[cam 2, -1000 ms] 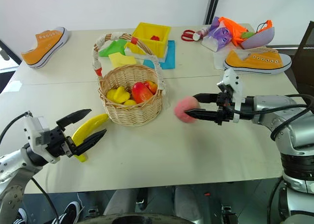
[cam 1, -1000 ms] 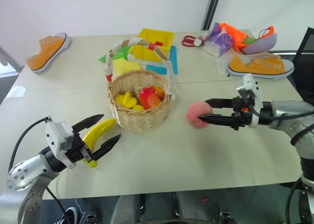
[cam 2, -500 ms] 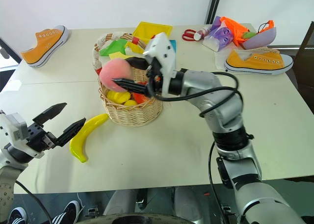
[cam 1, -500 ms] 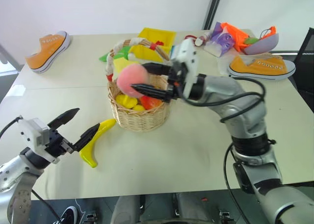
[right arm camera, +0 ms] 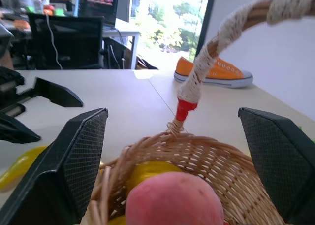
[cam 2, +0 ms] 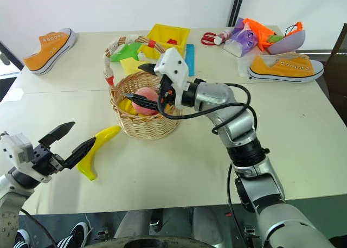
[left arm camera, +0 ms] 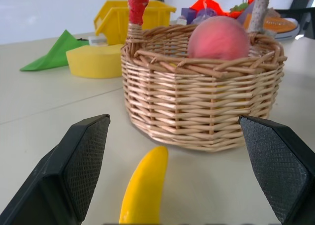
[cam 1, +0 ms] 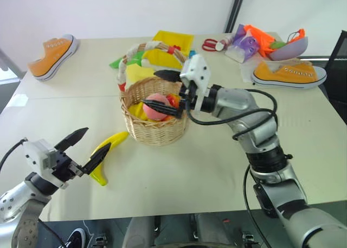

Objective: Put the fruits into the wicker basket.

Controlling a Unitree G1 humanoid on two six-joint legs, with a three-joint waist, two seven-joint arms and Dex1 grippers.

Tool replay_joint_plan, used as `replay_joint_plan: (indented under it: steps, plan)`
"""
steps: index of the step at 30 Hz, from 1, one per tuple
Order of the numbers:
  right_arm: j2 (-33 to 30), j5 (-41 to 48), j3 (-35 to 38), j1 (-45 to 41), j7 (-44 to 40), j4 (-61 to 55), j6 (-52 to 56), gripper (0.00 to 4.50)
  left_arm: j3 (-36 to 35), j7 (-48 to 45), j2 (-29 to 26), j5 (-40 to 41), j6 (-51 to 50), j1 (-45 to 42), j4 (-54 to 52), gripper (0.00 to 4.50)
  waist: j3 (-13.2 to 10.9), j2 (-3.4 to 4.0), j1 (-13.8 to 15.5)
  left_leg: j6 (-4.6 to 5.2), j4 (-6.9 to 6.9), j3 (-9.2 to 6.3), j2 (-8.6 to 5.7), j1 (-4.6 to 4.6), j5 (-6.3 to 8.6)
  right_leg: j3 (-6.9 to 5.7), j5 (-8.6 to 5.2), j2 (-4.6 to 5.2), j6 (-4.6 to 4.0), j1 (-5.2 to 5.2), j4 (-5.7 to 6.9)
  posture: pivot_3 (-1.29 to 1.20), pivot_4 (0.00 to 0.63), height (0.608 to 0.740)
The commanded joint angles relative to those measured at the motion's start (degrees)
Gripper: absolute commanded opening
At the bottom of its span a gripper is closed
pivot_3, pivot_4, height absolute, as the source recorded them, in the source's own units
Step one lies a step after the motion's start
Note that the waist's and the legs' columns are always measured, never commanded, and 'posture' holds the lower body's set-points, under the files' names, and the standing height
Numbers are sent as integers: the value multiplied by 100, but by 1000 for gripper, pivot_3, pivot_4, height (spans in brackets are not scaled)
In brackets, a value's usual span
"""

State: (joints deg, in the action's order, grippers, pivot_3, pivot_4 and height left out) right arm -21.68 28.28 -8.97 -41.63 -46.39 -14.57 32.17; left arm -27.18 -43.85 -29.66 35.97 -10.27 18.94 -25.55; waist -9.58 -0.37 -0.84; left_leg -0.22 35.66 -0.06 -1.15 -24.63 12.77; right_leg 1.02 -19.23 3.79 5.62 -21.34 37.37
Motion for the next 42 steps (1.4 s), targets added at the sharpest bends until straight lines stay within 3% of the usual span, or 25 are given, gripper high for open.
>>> replay_joint_plan:
  steps: [1, 4, 8, 14, 21, 24, 29, 34, 37, 42]
  plan:
    - [-791, 674, 617, 391, -667, -736, 357, 4433, 53, 253, -54, -267, -42, -129, 218, 4500, 2, -4, 29, 0, 1, 0, 0, 0, 0, -2, 0, 1, 0, 2, -3, 0, 150, 740]
    - [-1667, 828, 837, 934, -1316, -1063, 331, 4433, 220, 474, -157, -572, -231, -200, 340, 4500, 2, -8, 5, 6, 0, 1, -5, -1, 4, 0, -1, 7, -1, 15, -16, 0, 150, 740]
    - [-2372, 856, 1036, 1720, -1742, -1405, 181, 4433, 484, 794, -105, -753, -519, -307, 379, 4500, 4, -7, -28, 8, -7, 1, -2, 0, 3, 0, -1, 7, -1, 22, -9, 0, 150, 740]
    - [-2831, 400, 945, 2145, -1960, -1653, -313, 4433, 849, 926, -110, -891, -962, -278, 488, 4500, 4, -10, 0, 8, -2, 1, -1, 1, 3, -1, 0, 7, 0, 24, -7, 0, 150, 740]
    - [-2720, 220, 878, 2075, -1797, -1420, -487, 4433, 1066, 912, -168, -1109, -1113, -355, 714, 4500, 10, -1, 32, 8, 3, 1, -2, 5, 3, 0, -5, 7, -9, 30, -12, 0, 150, 740]
    - [-2663, 145, 828, 2005, -1748, -1306, -534, 4500, 1037, 921, -162, -1121, -1147, -271, 674, 3674, 18, 12, 28, 7, 2, 1, -2, 8, 3, 0, -5, 7, -9, 36, -12, 0, 150, 740]
    - [-2549, 56, 730, 1889, -1704, -1169, -646, 4500, 934, 1093, -110, -1217, -1097, -348, 690, 1275, 19, 14, 25, 7, 1, 1, -2, 14, 3, 0, -10, 7, -18, 41, -12, 0, 150, 740]
    - [-2471, 34, 697, 1824, -1704, -1106, -680, 4500, 649, 995, -108, -1097, -848, -377, 613, 1275, 18, 12, 21, 7, 2, 0, -2, 13, 3, -1, -9, 7, -17, 42, -12, 0, 150, 740]
    - [-2470, 48, 736, 1775, -1734, -1018, -707, 4500, 136, 459, -162, -443, -637, -278, 365, 1275, 13, 4, 5, 7, 1, 1, -1, 11, 3, -1, -9, 7, -16, 38, -12, 0, 150, 740]
    - [-2312, 497, 1120, 1632, -1629, -840, -591, 4500, -566, -296, -510, 1434, -1230, -207, -353, 1275, 12, 3, -6, 7, -2, 0, -1, 9, 3, -1, -6, 7, -11, 34, -14, 0, 150, 740]
